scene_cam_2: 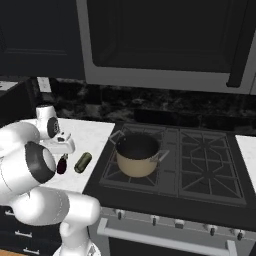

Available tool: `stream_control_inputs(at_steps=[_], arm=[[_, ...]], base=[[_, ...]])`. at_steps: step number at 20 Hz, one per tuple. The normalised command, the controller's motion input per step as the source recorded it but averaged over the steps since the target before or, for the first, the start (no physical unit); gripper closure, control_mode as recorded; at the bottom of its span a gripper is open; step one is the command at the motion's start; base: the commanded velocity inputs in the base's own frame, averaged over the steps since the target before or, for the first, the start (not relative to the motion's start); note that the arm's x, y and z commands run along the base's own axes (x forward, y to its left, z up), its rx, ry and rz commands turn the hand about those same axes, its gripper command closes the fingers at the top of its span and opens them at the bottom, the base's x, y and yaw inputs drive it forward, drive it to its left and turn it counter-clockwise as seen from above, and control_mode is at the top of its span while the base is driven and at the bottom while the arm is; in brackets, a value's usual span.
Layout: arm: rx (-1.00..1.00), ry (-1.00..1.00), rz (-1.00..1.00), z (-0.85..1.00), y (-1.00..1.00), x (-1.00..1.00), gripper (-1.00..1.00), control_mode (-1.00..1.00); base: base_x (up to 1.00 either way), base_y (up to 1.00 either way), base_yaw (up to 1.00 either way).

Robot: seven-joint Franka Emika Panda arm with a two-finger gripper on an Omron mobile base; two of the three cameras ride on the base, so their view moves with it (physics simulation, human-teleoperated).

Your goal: Put the eggplant and cucumber in the pot. Retrieve the spatula and lightly stir the vegetables in the pot.

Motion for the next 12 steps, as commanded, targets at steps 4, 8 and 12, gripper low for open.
stream_control_inputs(at_steps=[4,8,12], arm=[[-0.04,0.0,0.0,-0.17,0.0,0.33,-1.0,-1.0],[-0.01,0.0,0.0,-0.21,0.0,0.14,-1.0,-1.0],[0.0,0.04,0.0,-0.37,0.0,0.07,-1.0,-1.0]], base=[[0.0,0.0,0.0],[0.0,0.0,0.0],[0.0,0.0,0.0]])
